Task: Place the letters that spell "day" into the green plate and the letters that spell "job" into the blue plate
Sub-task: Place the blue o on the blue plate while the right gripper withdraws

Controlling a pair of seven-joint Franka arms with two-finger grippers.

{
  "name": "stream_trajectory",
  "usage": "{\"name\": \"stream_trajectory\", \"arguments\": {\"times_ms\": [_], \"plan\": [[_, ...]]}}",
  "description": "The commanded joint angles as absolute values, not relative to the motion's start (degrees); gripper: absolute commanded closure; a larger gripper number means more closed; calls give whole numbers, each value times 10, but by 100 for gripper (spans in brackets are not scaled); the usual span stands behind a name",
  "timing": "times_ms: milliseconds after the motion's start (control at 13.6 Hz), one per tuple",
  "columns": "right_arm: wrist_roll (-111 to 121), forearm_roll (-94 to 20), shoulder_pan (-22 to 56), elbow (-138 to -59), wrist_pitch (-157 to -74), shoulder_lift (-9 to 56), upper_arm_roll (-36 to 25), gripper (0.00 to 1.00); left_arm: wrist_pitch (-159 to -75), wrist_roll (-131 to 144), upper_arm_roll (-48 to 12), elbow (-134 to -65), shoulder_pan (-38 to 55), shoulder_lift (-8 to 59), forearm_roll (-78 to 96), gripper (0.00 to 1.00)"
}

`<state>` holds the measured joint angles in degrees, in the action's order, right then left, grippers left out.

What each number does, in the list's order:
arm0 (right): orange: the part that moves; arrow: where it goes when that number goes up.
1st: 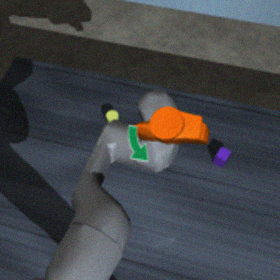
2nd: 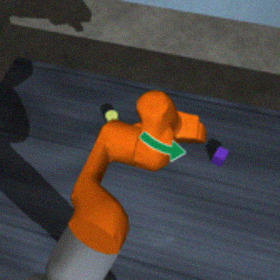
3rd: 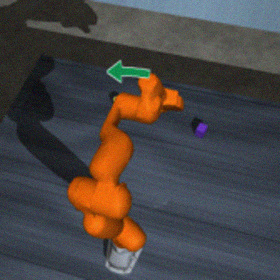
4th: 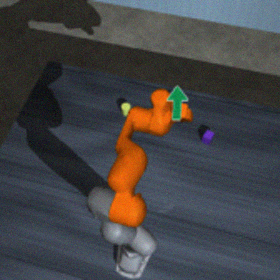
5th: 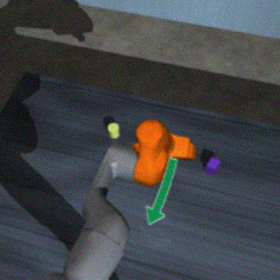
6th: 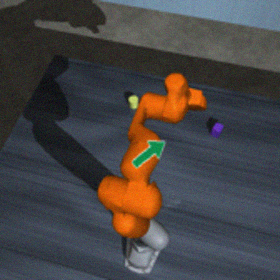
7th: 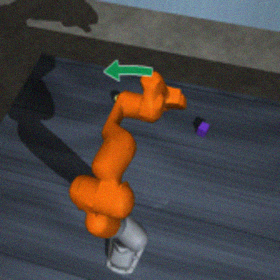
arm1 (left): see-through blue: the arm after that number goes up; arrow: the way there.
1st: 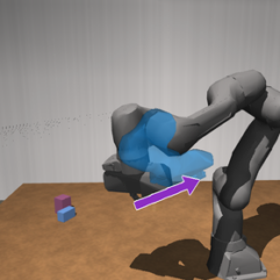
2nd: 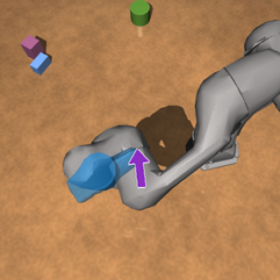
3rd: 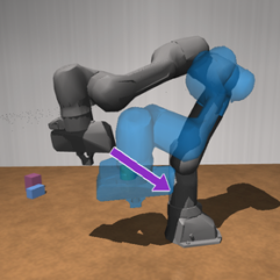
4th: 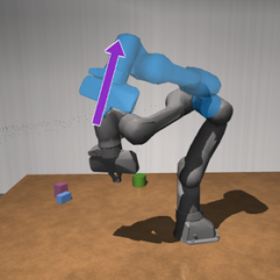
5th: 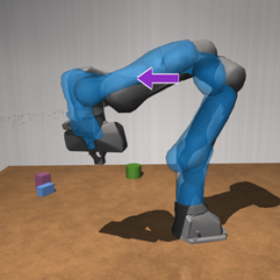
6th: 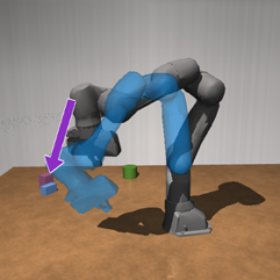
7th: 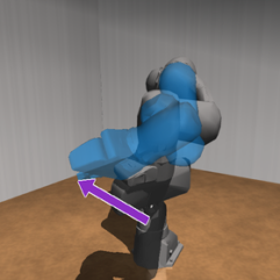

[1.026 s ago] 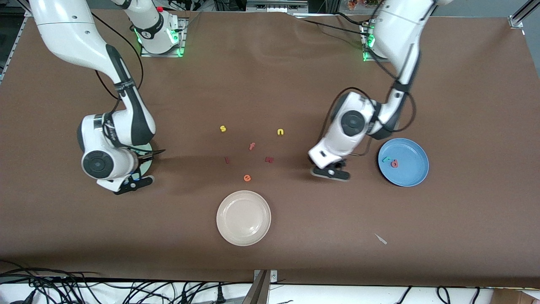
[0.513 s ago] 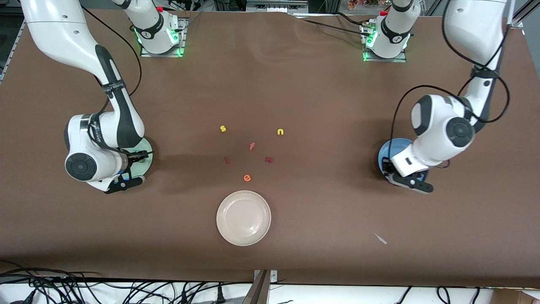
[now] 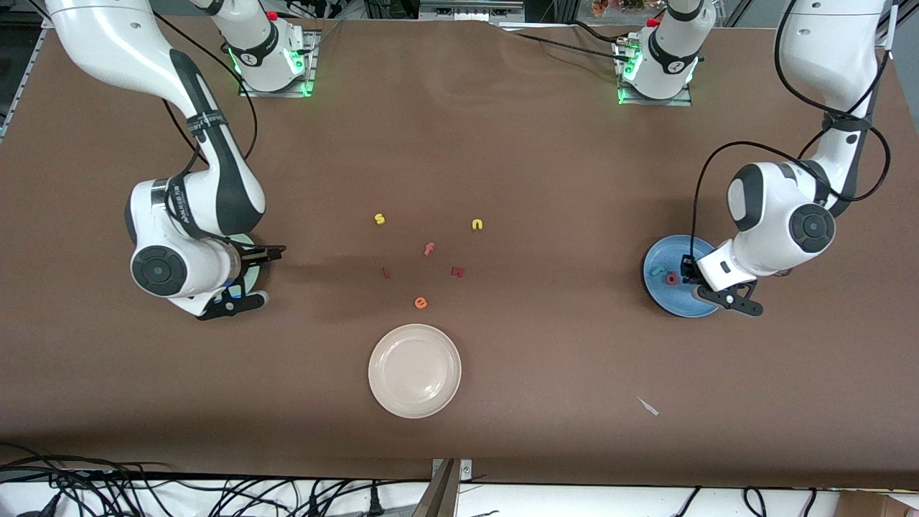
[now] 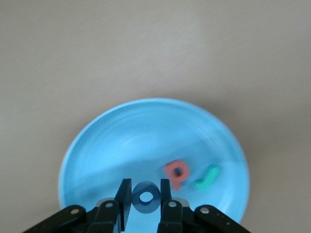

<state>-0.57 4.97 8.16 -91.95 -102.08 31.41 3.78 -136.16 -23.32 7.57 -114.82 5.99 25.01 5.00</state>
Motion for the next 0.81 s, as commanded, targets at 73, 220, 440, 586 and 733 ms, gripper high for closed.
{"name": "stream_trajectory", "arguments": {"times_ms": [73,220,440,586,733], "plan": [[-39,45,87,-910,-947,274,56,0,-1367,-251,92,-1152,59,254,30,15],[-40,45,87,-908,-928,261,59,0,-1368,-242,92,-1157,60,252,32,0],[-40,42,89,-909,-907,235,58,0,-1366,-242,92,-1190,59,216,29,0],[-34,42,89,-927,-911,184,58,0,-1365,-242,91,-1223,59,166,29,0],[-20,42,89,-968,-932,114,60,0,-1366,-243,91,-1230,58,128,29,0]]}}
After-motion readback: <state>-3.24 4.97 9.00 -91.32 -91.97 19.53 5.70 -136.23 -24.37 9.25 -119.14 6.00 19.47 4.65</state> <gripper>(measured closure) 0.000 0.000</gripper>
